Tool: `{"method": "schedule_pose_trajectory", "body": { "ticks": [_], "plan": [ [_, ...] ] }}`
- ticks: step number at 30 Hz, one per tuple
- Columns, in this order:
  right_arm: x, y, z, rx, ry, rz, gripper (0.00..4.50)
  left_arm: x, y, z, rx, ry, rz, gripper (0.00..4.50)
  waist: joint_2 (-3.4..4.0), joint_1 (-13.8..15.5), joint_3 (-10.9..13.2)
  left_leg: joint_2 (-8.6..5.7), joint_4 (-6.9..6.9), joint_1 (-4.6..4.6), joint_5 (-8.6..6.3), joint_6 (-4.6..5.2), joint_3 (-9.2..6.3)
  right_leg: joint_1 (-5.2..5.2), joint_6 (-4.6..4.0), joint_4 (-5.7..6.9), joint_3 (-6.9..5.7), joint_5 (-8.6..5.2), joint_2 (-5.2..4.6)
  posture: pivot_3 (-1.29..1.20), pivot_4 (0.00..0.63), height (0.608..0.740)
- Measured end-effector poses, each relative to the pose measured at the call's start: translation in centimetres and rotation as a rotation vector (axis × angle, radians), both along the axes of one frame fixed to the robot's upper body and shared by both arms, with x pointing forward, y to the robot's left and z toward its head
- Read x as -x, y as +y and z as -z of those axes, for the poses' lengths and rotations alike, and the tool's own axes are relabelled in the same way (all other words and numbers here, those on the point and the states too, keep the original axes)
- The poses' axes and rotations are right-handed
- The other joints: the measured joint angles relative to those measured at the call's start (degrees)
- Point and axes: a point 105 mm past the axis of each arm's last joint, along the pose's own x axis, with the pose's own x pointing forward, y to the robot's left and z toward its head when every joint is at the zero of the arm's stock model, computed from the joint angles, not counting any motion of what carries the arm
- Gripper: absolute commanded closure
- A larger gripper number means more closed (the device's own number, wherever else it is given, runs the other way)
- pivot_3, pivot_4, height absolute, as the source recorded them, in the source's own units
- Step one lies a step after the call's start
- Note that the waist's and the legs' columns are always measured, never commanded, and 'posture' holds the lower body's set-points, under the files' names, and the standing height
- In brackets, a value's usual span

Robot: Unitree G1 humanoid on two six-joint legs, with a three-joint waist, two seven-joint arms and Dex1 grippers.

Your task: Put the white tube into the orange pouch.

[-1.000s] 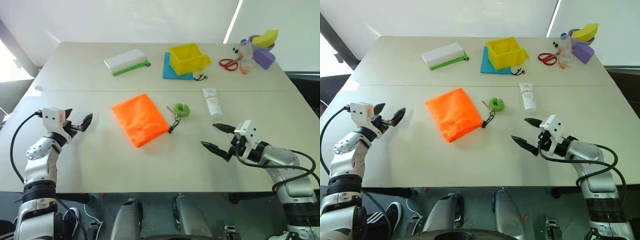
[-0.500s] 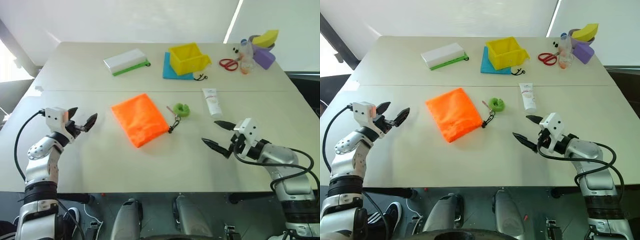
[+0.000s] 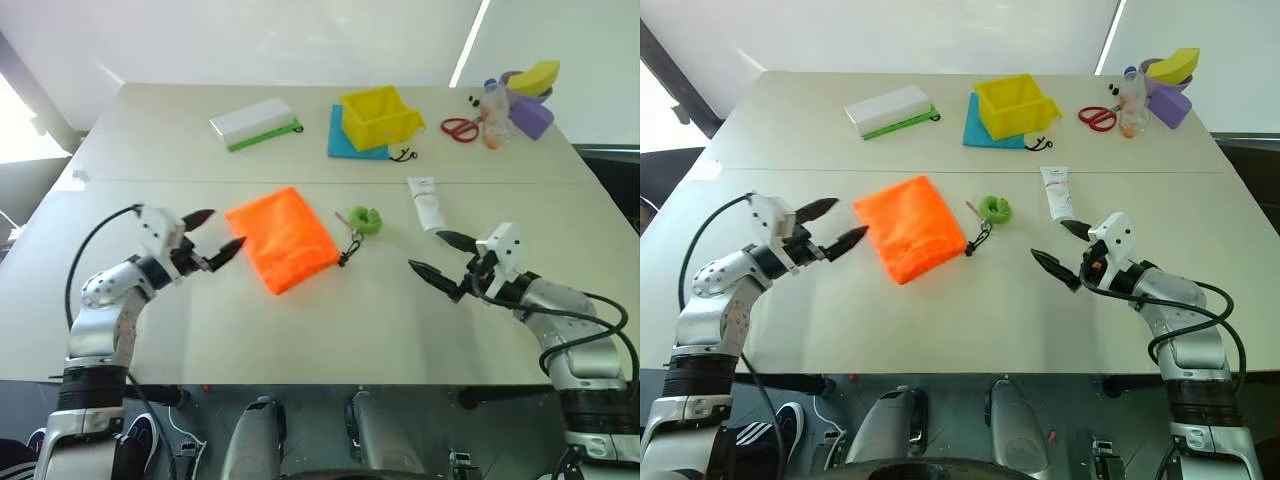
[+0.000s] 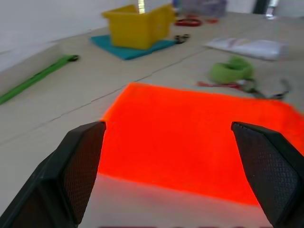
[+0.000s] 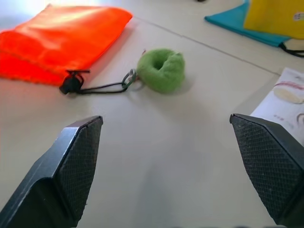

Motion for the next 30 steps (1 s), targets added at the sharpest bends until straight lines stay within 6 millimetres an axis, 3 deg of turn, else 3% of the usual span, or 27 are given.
{"method": "schedule_pose_trajectory", "body": {
  "ticks": [4,10,16,27,30],
  "plan": [
    [0.1,0.7,0.1,0.016,-0.001,-0.022,0.02,2.6,-4.2,0.3,-0.094,0.034,0.241,0.0,0.02,-0.24,0.01,0.0,-0.02,0.01,0.0,0.0,0.0,0.0,-0.02,0.0,0.01,-0.01,0.02,0.0,0.15,0.74],
    [0.1,1.0,0.4,0.045,-0.02,-0.014,0.02,2.8,-6.3,2.1,-0.287,0.01,0.309,0.0,0.02,-0.27,0.01,-0.02,-0.01,0.02,0.01,0.01,0.0,0.0,-0.03,0.0,0.02,-0.02,0.05,0.0,0.15,0.74],
    [0.3,1.0,0.9,0.042,-0.012,-0.002,0.02,0.7,-5.9,4.1,-0.472,-0.076,0.182,0.0,0.02,-0.27,0.01,-0.02,-0.03,0.01,0.0,0.01,-0.01,-0.01,0.02,-0.01,0.02,-0.02,0.05,0.0,0.15,0.74],
    [0.2,0.9,0.9,0.049,-0.015,0.004,0.02,-0.4,-6.9,3.9,-0.446,-0.134,0.07,0.0,0.02,-0.18,0.01,-0.02,-0.02,0.01,0.0,0.01,-0.02,-0.01,0.14,0.0,0.01,0.05,0.05,0.0,0.15,0.74],
    [0.1,1.0,0.7,0.055,-0.03,0.002,0.0,-0.3,-6.8,3.8,-0.446,-0.129,0.063,0.83,0.02,-0.2,0.01,-0.02,-0.02,0.01,0.0,0.01,-0.01,0.0,0.14,0.0,0.02,0.05,0.04,0.0,0.15,0.74]
  ]
}}
